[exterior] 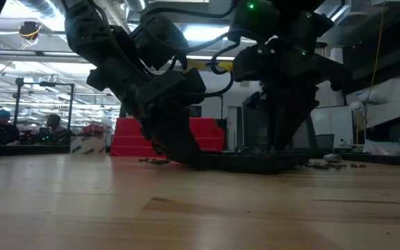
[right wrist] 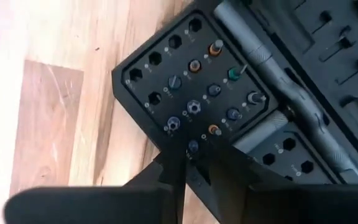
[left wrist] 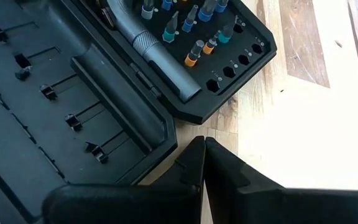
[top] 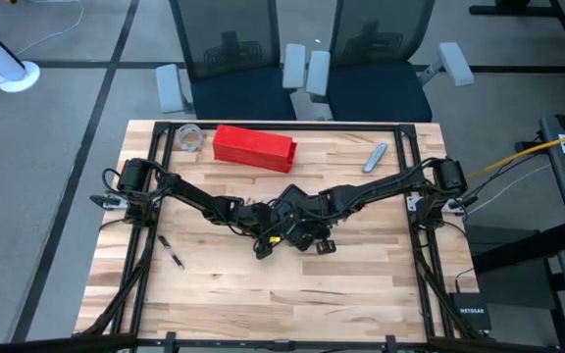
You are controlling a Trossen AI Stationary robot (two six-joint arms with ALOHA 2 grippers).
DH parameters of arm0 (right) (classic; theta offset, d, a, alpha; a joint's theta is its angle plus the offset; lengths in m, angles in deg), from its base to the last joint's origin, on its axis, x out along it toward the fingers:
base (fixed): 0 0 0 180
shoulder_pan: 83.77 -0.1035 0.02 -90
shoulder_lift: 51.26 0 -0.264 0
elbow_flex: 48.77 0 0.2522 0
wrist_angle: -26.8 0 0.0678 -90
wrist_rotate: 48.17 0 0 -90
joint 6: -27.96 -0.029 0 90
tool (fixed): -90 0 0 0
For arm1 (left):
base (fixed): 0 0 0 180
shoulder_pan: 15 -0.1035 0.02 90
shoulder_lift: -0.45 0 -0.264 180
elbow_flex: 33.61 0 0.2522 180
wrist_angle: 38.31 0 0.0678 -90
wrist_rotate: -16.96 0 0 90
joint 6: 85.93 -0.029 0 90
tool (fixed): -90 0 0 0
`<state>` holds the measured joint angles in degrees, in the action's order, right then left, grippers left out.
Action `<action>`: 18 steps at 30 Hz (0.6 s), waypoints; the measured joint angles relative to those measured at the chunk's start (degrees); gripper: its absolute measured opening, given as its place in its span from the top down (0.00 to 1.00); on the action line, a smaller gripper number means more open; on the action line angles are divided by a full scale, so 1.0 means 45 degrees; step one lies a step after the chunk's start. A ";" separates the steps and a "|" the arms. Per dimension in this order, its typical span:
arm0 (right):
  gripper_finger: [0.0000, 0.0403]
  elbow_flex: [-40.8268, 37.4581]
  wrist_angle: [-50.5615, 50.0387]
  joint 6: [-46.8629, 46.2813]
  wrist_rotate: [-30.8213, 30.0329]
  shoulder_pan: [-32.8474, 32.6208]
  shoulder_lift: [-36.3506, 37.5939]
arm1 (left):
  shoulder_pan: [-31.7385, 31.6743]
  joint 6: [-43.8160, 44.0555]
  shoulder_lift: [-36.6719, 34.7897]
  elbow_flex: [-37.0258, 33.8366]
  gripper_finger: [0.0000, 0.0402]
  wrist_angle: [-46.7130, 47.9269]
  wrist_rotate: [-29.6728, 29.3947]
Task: Prefit tool cases
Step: Remove the screwdriver bit from the tool case
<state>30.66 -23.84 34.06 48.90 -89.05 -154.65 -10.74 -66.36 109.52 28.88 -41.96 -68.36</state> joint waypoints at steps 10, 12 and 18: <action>0.84 -0.0302 0.0325 0.0035 0.0005 0.0000 0.0000 | 0.0000 -0.0044 0.0000 0.0000 1.00 0.0005 -0.0002; 0.84 -0.0483 0.0329 0.0035 0.0005 0.0000 0.0000 | 0.0000 -0.0044 0.0000 0.0000 1.00 0.0005 -0.0002; 0.85 -0.0712 0.0648 -0.0032 0.0002 0.0005 0.0019 | 0.0000 -0.0049 0.0000 0.0000 1.00 -0.0023 -0.0002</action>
<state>27.45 -20.92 33.92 48.91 -89.03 -154.57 -10.74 -66.58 109.52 28.88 -42.07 -68.37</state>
